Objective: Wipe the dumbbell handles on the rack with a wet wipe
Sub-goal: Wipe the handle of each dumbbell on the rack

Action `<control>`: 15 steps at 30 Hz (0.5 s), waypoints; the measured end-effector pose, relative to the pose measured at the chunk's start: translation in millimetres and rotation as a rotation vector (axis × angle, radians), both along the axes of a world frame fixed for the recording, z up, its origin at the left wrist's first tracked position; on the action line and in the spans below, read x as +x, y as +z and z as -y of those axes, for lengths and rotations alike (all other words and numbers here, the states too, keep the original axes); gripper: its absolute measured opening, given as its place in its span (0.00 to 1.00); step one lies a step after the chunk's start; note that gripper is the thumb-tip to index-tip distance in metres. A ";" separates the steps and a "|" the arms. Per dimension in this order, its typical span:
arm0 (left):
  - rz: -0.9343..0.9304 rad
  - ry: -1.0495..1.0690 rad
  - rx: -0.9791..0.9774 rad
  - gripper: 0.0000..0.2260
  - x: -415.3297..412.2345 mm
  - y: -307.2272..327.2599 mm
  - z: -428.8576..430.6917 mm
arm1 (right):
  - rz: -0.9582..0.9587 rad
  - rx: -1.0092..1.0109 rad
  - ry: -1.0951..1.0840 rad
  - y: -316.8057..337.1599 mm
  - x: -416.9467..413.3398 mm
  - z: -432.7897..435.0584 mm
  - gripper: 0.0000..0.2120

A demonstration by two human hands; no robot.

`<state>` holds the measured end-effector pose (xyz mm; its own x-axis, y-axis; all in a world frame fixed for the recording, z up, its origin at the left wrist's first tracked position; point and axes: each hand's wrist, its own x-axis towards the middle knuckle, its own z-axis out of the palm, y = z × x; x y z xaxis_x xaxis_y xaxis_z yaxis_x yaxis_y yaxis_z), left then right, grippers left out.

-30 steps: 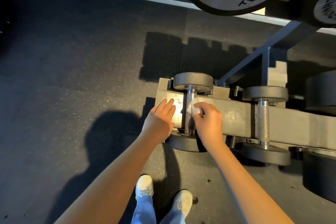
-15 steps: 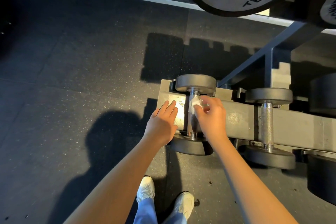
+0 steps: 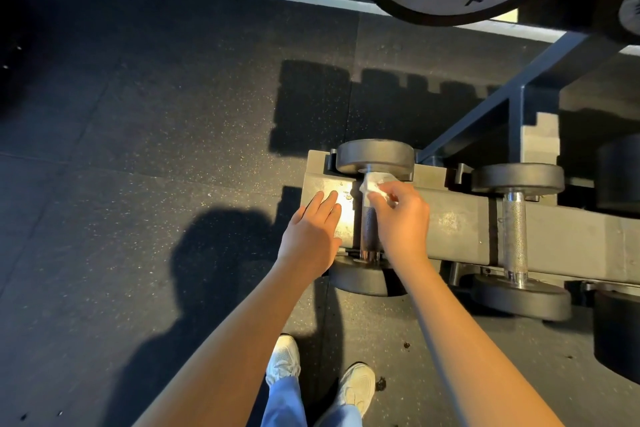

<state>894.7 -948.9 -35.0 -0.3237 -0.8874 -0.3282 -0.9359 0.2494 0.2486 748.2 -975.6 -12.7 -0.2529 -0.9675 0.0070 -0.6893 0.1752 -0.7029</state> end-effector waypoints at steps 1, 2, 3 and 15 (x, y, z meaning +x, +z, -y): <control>0.008 -0.004 0.002 0.27 -0.1 0.0 0.1 | -0.043 -0.014 0.017 -0.4 0.7 -4.8 0.02; 0.011 -0.003 0.010 0.27 0.1 0.1 0.3 | -0.093 -0.031 0.057 -0.8 -0.2 -11.6 0.03; 0.010 0.000 0.016 0.27 0.5 0.1 0.8 | -0.124 -0.045 0.103 -1.1 -2.1 -19.6 0.03; -0.002 -0.003 0.007 0.27 1.5 -5.6 0.6 | -0.112 -0.050 0.119 -1.8 -6.2 -12.5 0.03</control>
